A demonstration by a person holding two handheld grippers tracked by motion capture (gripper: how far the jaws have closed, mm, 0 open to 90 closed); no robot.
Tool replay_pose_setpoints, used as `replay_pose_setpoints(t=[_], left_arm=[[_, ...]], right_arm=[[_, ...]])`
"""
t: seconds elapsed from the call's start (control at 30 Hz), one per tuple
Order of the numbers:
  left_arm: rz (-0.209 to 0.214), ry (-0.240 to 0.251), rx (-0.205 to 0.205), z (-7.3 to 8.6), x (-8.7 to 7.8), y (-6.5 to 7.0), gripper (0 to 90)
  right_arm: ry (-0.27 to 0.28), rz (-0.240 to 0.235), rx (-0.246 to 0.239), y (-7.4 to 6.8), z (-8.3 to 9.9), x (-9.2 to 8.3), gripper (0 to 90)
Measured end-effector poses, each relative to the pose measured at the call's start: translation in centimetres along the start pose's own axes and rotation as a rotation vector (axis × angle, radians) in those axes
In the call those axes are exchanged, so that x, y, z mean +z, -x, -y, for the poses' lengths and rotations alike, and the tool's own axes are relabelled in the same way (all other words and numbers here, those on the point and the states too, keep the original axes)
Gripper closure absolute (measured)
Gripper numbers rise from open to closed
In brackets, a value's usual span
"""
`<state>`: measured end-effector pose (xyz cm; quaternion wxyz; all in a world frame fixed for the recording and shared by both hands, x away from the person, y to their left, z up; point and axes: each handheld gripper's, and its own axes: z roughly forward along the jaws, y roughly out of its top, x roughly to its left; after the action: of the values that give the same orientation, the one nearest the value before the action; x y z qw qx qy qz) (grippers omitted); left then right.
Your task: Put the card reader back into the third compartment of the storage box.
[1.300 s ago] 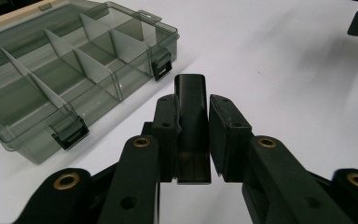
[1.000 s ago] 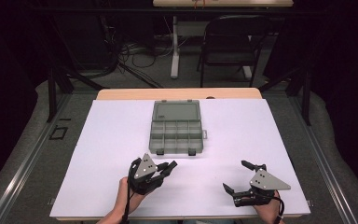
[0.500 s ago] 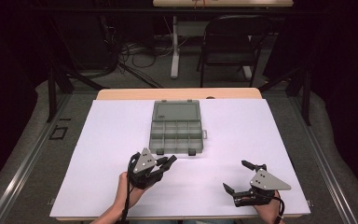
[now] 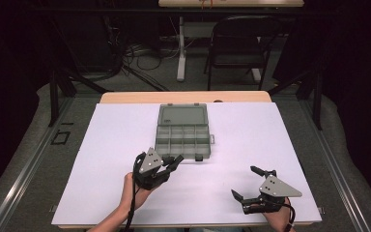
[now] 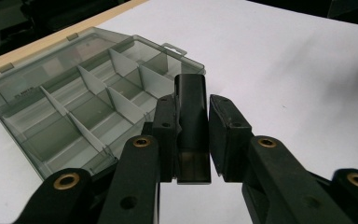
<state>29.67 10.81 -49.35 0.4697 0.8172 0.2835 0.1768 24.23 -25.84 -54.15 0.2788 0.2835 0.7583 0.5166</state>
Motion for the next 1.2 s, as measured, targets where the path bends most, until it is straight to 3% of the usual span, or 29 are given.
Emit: replay_pose_setpoints(t=[1.2], left_arm=[[-0.019,0.000,-0.004,-1.7,1.5,-2.1,73.3]], right_arm=[[0.000,0.002,0.000,0.0,0.0,0.0,0.0]])
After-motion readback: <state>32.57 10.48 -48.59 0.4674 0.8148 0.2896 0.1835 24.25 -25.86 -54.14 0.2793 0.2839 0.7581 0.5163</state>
